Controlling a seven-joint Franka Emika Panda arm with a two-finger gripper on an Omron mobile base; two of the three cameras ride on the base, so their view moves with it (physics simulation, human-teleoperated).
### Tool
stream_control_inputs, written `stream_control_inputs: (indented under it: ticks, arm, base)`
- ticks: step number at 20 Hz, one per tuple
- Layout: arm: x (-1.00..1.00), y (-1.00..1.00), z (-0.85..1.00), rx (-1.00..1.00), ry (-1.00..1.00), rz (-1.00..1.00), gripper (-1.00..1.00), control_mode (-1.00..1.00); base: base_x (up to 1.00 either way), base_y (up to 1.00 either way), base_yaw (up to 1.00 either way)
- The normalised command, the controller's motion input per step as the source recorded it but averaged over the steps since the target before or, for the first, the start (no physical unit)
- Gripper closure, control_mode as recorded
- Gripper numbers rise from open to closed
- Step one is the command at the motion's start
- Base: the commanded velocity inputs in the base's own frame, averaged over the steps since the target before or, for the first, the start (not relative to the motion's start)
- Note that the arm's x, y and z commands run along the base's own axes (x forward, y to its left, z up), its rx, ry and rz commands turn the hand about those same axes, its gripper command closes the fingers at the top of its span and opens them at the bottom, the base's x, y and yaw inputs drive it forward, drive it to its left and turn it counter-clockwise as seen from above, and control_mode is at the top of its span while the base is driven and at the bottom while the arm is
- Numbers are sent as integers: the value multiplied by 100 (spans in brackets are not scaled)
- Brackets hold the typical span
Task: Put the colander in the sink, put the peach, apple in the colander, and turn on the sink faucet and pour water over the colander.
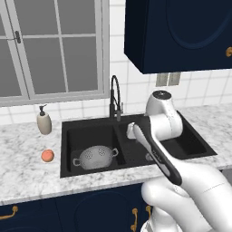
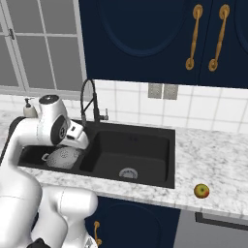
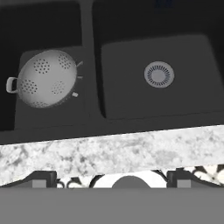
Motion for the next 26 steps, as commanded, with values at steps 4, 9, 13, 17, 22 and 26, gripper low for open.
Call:
stream_control_inputs:
  ticks: [4, 9, 13, 17, 22, 26]
  arm:
    - [0, -71, 0, 0, 0, -14, -100, -100]
    - [-2, -78, 4, 0, 0, -13, -100, -100]
    - [-24, -78, 5, 0, 0, -16, -100, -100]
    - [-22, -80, 1, 0, 0, -19, -100, -100]
    - [-9, -65, 0, 0, 0, -17, -100, -100]
    - [-1, -53, 0, 0, 0, -10, -100, -100]
  base:
    - [0, 0, 0]
    - [0, 0, 0]
    - [0, 0, 0]
    - [0, 0, 0]
    - [0, 0, 0]
    - [0, 0, 0]
